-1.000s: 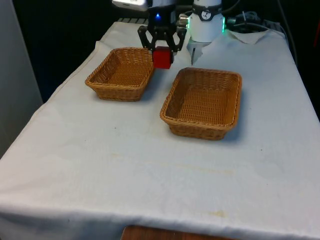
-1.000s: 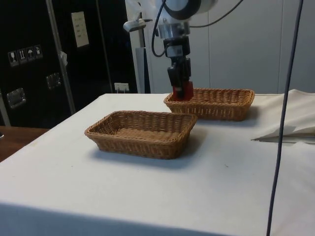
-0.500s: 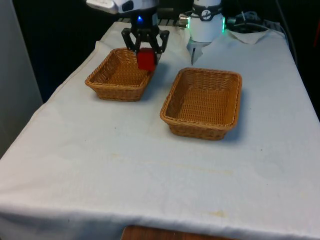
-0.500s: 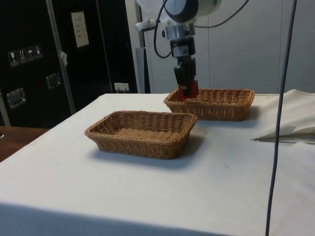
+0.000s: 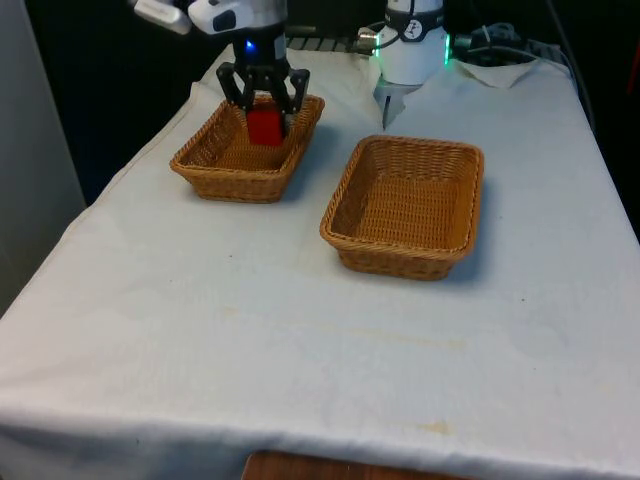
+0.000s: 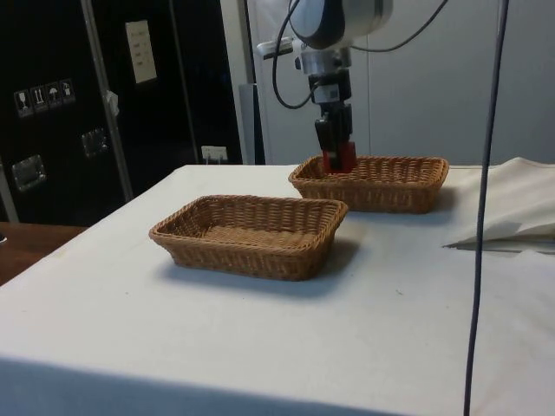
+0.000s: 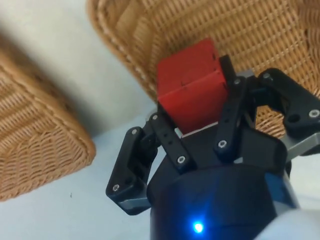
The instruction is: Pick up the red cube and place it into the right basket.
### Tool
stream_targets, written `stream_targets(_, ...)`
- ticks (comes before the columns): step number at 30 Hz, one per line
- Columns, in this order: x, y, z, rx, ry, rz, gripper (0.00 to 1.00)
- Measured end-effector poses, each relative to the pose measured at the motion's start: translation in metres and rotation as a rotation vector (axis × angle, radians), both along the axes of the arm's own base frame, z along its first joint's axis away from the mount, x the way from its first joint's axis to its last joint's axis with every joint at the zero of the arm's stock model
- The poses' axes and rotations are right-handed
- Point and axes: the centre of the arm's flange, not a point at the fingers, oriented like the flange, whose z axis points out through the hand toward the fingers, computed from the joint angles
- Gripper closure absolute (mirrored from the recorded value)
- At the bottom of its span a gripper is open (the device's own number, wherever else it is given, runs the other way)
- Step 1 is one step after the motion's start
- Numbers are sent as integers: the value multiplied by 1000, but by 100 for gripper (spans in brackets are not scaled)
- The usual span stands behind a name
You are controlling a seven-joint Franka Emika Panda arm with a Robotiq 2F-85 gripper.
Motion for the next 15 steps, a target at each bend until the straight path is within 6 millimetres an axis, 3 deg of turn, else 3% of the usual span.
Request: stream_targets(15, -6, -30, -28, -11, -9, -37, 98)
